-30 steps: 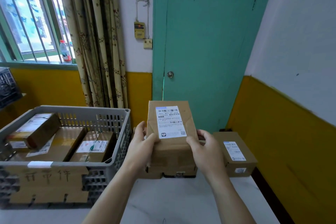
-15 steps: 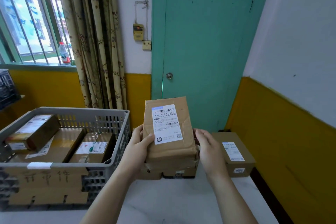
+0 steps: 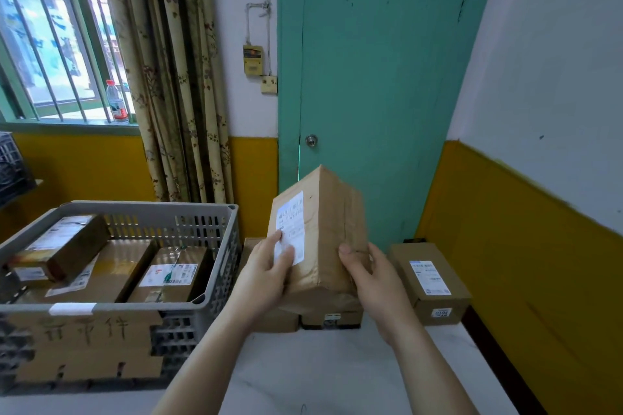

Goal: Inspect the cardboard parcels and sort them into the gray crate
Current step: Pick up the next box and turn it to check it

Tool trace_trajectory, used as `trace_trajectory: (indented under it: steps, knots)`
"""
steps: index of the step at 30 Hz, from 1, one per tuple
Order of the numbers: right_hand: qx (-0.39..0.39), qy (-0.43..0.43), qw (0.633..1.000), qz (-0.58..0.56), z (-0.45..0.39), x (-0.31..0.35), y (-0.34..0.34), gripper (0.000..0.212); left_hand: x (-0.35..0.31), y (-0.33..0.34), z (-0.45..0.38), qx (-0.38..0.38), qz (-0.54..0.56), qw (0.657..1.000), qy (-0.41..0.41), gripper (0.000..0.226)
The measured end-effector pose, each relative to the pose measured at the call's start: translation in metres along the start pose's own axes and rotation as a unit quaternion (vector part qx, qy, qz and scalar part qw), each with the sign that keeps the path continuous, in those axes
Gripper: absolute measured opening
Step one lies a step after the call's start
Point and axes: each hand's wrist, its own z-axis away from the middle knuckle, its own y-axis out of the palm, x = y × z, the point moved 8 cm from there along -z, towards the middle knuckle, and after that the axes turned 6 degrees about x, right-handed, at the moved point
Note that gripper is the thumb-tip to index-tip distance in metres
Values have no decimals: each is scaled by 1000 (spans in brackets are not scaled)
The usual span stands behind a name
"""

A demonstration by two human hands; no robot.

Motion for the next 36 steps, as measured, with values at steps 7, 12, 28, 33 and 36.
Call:
trace_trajectory:
  steps: [7,12,28,33,36]
  knots:
    - [12,-19,997,75,2,6,-2,60,-3,21,9,143,61,985,-71,111]
    - [98,-17,994,47,9,13,9,44,-2,14,5,152,85,982,-67,102]
    - [76,-8,995,72,9,14,8,18,15,26,0,214,180,956,-90,61]
    - [34,-11,996,80,3,8,7,14,13,29,-4,185,201,958,-87,69]
    - [28,-2,996,82,0,3,6,15,10,28,-5,169,189,963,-90,72]
